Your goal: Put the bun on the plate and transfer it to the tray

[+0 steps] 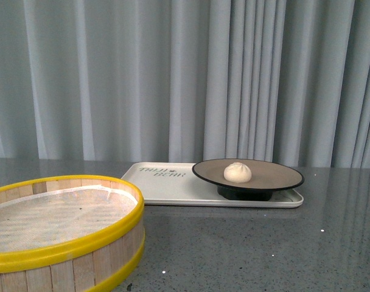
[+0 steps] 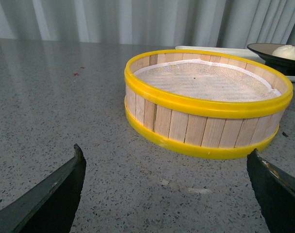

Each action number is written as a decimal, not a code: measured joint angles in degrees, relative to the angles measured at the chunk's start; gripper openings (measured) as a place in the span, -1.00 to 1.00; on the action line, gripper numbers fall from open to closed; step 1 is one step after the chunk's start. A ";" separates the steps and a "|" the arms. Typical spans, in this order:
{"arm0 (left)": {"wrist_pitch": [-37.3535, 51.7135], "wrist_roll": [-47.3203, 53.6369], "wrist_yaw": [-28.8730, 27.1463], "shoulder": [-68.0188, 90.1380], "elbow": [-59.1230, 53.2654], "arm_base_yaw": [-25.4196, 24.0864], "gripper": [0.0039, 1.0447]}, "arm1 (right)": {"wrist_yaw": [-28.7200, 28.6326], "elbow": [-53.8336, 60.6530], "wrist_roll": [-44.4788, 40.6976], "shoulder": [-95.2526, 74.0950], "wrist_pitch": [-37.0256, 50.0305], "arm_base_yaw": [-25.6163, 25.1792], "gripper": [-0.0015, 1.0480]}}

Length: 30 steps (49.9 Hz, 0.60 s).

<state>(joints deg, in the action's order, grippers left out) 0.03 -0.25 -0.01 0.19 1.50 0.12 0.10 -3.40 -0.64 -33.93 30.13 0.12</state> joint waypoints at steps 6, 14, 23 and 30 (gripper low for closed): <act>0.00 0.00 -0.02 0.00 0.00 0.00 0.88 | 0.00 0.85 0.00 3.17 -2.38 0.00 -0.97; 0.00 0.00 0.00 0.00 0.00 0.00 0.88 | -0.02 3.10 0.00 7.08 -3.74 0.00 -0.97; 0.00 0.00 -0.02 0.00 0.00 0.00 0.88 | -0.02 3.10 0.02 13.00 -9.05 -0.02 -0.97; 0.00 0.00 -0.02 0.00 0.00 0.00 0.88 | -0.02 3.10 0.02 15.96 -12.09 -0.02 -0.97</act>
<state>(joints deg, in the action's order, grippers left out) 0.03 -0.25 -0.03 0.19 1.50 0.12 0.08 -0.30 -0.62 -17.98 18.04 0.10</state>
